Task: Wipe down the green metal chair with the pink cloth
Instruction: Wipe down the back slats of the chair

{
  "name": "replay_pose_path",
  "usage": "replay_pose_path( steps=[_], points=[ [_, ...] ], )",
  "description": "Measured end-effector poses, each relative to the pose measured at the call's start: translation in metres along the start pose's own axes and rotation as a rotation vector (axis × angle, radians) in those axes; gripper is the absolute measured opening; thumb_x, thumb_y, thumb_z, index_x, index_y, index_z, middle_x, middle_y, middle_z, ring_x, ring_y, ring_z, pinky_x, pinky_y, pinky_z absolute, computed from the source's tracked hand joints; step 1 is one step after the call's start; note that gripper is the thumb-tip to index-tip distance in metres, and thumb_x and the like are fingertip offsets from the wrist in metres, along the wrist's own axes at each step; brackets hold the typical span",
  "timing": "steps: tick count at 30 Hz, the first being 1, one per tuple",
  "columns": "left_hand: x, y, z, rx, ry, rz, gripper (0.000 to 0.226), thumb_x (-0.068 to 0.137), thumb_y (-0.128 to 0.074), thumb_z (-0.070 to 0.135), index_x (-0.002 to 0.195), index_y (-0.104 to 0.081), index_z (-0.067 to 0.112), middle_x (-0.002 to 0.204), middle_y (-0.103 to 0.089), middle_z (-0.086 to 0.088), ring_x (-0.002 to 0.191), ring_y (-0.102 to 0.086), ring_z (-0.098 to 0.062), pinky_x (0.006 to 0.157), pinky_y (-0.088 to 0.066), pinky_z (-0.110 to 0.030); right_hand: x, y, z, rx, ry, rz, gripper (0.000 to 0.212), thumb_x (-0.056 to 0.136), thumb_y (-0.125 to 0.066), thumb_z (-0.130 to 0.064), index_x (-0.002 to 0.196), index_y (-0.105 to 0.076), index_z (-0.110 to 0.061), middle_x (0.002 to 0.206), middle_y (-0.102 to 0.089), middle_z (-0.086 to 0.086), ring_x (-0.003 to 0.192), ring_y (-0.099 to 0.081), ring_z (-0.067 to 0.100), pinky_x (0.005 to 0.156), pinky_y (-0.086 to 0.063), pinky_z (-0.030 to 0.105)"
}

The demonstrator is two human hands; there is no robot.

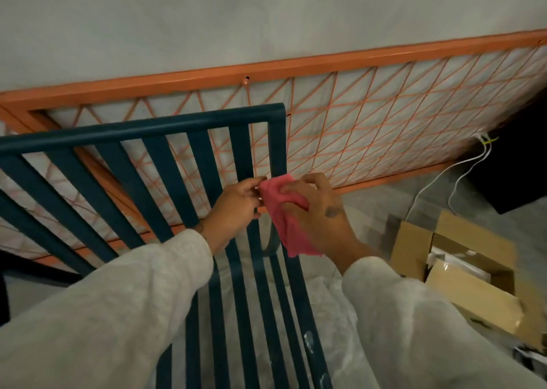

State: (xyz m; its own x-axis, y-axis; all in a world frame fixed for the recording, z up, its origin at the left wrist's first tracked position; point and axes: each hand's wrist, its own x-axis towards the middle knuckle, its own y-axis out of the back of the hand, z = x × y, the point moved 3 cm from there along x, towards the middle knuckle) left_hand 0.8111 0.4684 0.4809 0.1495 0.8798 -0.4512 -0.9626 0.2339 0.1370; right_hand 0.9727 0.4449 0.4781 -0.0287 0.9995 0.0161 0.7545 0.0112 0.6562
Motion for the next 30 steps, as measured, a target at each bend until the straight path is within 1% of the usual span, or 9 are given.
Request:
replay_pose_path(
  steps=[2, 7, 11, 14, 18, 21, 24, 26, 30],
  points=[
    [0.004, -0.006, -0.010, -0.040, 0.007, -0.021, 0.046, 0.092, -0.051, -0.006, 0.132, -0.057, 0.017, 0.116, -0.069, -0.005, 0.108, -0.064, -0.020, 0.099, -0.051, -0.040, -0.003, -0.012, 0.015, -0.039, -0.031, 0.054, 0.022, 0.093, -0.064, -0.028, 0.115, -0.068, -0.031, 0.126, -0.046, -0.005, 0.096, -0.054, 0.011, 0.086, -0.050, 0.019],
    [-0.008, -0.012, -0.029, -0.108, 0.016, -0.005, 0.057, 0.082, -0.045, -0.016, 0.126, -0.060, 0.017, 0.124, -0.063, -0.001, 0.113, -0.061, -0.017, 0.097, -0.052, -0.036, -0.050, -0.039, 0.036, -0.105, -0.103, 0.114, 0.025, 0.090, -0.065, -0.039, 0.115, -0.065, -0.036, 0.119, -0.048, -0.017, 0.096, -0.062, 0.011, 0.077, -0.048, 0.009],
    [-0.014, -0.016, -0.042, -0.158, 0.084, -0.002, 0.040, 0.084, -0.057, -0.006, 0.113, -0.066, 0.020, 0.105, -0.070, 0.005, 0.106, -0.065, -0.017, 0.095, -0.054, -0.035, -0.084, -0.046, 0.041, -0.347, -0.016, 0.249, 0.035, 0.084, -0.070, -0.044, 0.116, -0.057, -0.038, 0.125, -0.061, 0.007, 0.111, -0.055, 0.033, 0.085, -0.052, 0.044],
    [-0.015, -0.020, -0.044, -0.170, 0.073, -0.016, 0.032, 0.086, -0.063, 0.003, 0.113, -0.069, 0.019, 0.103, -0.075, 0.001, 0.100, -0.069, -0.015, 0.093, -0.055, -0.035, -0.071, -0.047, 0.034, -0.431, 0.057, 0.316, 0.028, 0.084, -0.070, -0.039, 0.110, -0.065, -0.029, 0.114, -0.065, 0.011, 0.096, -0.057, 0.035, 0.073, -0.053, 0.045],
    [-0.017, -0.021, -0.049, -0.203, 0.099, -0.008, 0.023, 0.090, -0.058, 0.008, 0.107, -0.071, 0.016, 0.097, -0.076, -0.002, 0.092, -0.072, -0.017, 0.084, -0.058, -0.032, -0.044, -0.043, 0.023, -0.146, -0.007, 0.256, 0.028, 0.094, -0.062, -0.029, 0.119, -0.068, -0.017, 0.114, -0.067, 0.007, 0.093, -0.063, 0.024, 0.078, -0.059, 0.039],
    [-0.019, -0.021, -0.056, -0.249, 0.145, 0.006, 0.021, 0.090, -0.060, 0.012, 0.108, -0.071, 0.016, 0.101, -0.076, -0.006, 0.094, -0.073, -0.019, 0.088, -0.057, -0.037, -0.042, -0.042, 0.022, 0.151, -0.202, 0.194, 0.029, 0.096, -0.060, -0.029, 0.124, -0.059, -0.026, 0.113, -0.065, -0.005, 0.096, -0.063, 0.011, 0.083, -0.057, 0.026],
    [-0.021, -0.021, -0.065, -0.281, 0.186, 0.006, 0.022, 0.091, -0.061, 0.012, 0.110, -0.070, 0.016, 0.103, -0.076, -0.006, 0.094, -0.073, -0.018, 0.088, -0.057, -0.036, -0.065, -0.048, 0.040, 0.370, -0.451, 0.006, 0.027, 0.096, -0.060, -0.031, 0.121, -0.051, -0.033, 0.123, -0.063, -0.006, 0.104, -0.064, 0.012, 0.088, -0.058, 0.033],
    [-0.022, -0.023, -0.069, -0.287, 0.214, -0.011, 0.023, 0.092, -0.059, 0.010, 0.112, -0.070, 0.015, 0.106, -0.075, -0.008, 0.096, -0.073, -0.020, 0.090, -0.057, -0.038, -0.084, -0.047, 0.054, 0.478, -0.578, -0.123, 0.021, 0.097, -0.057, -0.033, 0.117, -0.054, -0.034, 0.119, -0.068, -0.002, 0.097, -0.069, 0.016, 0.084, -0.060, 0.034],
    [-0.022, -0.029, -0.076, -0.299, 0.232, -0.031, 0.026, 0.094, -0.053, 0.003, 0.111, -0.070, 0.014, 0.107, -0.074, -0.009, 0.098, -0.072, -0.022, 0.089, -0.057, -0.037, -0.092, -0.042, 0.063, 0.582, -0.586, -0.201, 0.023, 0.100, -0.052, -0.030, 0.120, -0.063, -0.027, 0.100, -0.075, -0.001, 0.088, -0.072, 0.016, 0.071, -0.057, 0.023]
  ],
)
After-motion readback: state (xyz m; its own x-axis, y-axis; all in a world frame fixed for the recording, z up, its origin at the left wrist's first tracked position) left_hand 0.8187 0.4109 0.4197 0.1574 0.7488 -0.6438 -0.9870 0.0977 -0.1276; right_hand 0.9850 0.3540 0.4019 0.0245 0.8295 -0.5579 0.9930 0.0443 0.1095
